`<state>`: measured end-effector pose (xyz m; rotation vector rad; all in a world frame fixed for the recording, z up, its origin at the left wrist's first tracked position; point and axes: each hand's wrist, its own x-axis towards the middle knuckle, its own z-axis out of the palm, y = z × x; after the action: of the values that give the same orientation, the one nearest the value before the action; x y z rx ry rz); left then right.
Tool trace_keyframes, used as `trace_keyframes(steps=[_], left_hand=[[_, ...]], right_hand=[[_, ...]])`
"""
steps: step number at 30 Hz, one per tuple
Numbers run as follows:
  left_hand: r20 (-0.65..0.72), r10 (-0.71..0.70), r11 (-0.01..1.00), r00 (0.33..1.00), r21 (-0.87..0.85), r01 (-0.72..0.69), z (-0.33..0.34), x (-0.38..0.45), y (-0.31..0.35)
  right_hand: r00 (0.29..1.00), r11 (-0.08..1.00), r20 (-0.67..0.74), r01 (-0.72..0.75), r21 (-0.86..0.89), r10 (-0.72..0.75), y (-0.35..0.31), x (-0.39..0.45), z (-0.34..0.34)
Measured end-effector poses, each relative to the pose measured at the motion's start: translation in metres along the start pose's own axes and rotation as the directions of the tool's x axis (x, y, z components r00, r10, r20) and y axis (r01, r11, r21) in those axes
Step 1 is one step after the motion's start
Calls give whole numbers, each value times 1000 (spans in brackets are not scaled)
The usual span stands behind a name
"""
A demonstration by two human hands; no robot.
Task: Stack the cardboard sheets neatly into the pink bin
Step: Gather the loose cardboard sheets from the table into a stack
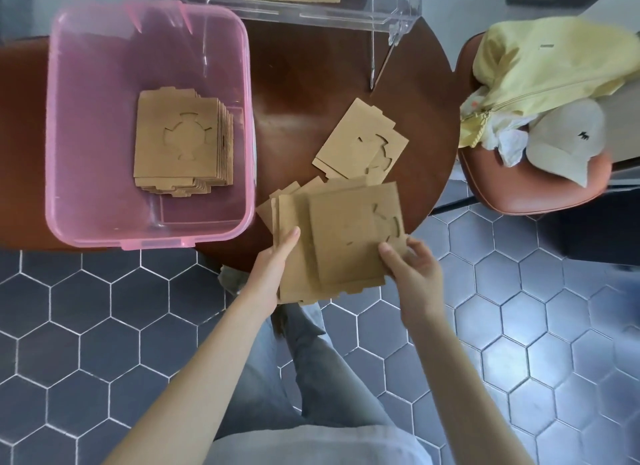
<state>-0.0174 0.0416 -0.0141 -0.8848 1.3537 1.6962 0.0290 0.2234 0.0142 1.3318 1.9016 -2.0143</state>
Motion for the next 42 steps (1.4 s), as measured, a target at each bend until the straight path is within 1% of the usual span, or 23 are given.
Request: trace_keyframes(steps=[3, 5, 7, 10, 14, 15, 16, 17, 18, 20, 22, 23, 25, 27, 29, 31, 33, 35, 36, 39, 41, 42], left_hand=[[11, 20, 1000, 1000, 3, -20, 6, -4, 1], [5, 40, 999, 999, -11, -40, 8, -7, 0], [4, 63, 998, 998, -18, -63, 8, -9, -3], [-23, 102, 994, 995, 45, -101, 6, -10, -10], [-75, 142, 985, 987, 111, -134, -8, -12, -21], [-83, 150, 982, 985, 130, -139, -13, -13, -24], [-87, 153, 979, 984, 150, -139, -19, -14, -28], [-93, 147, 977, 985, 169, -130, -25, -15, -32], [-106, 134, 976, 985, 185, -112, -30, -15, -36], [-143, 108, 978, 984, 195, -79, -41, -18, -43], [-159, 94, 982, 983, 175, -66, -50, -22, -50], [-158, 86, 985, 984, 163, -60, -54, -24, -52], [-153, 81, 988, 985, 145, -58, -59, -28, -55], [-157, 75, 988, 985, 144, -53, -60, -29, -55], [-158, 81, 987, 984, 151, -57, -59, -31, -55], [-149, 95, 988, 984, 135, -75, -57, -32, -53], [-140, 107, 988, 984, 126, -89, -54, -32, -51], [-137, 110, 987, 984, 130, -93, -51, -31, -48], [-133, 108, 987, 985, 135, -90, -50, -29, -47], [-131, 81, 988, 988, 140, -62, -44, -23, -42], [-137, 65, 991, 988, 128, -47, -38, -18, -37], [-135, 64, 991, 989, 124, -47, -34, -15, -34]], right_hand=[[996, 996, -85, 33, -77, -39, 13, -13, 9], [989, 983, -127, 48, -176, -72, 20, -17, 14], [989, 957, -105, 72, -282, -105, 26, -21, 20], [982, 905, -35, 156, -395, -185, 35, -23, 27], [983, 918, -65, 134, -373, -170, 35, -12, 30], [979, 900, -56, 158, -405, -197, 33, -5, 32], [970, 862, -28, 203, -464, -243, 31, 3, 34], [955, 801, 17, 257, -540, -295, 30, 12, 37], [940, 718, 75, 303, -626, -332, 29, 21, 42], [924, 526, 198, 352, -774, -327, 33, 36, 50], [922, 366, 270, 362, -857, -279, 40, 41, 56], [920, 320, 280, 363, -875, -275, 43, 42, 58], [917, 297, 270, 356, -886, -295, 47, 39, 61], [912, 310, 257, 357, -881, -319, 48, 40, 65], [916, 354, 234, 348, -868, -324, 45, 41, 68], [935, 438, 192, 313, -843, -299, 37, 43, 68], [959, 575, 176, 276, -770, -224, 22, 43, 64], [971, 751, 173, 236, -616, -164, 6, 42, 55], [972, 813, 156, 231, -535, -174, 0, 41, 49], [970, 922, -1, 232, -311, -245, -16, 34, 27], [968, 964, -93, 218, -152, -233, -22, 26, 12], [972, 976, -110, 202, -80, -210, -24, 21, 5]])
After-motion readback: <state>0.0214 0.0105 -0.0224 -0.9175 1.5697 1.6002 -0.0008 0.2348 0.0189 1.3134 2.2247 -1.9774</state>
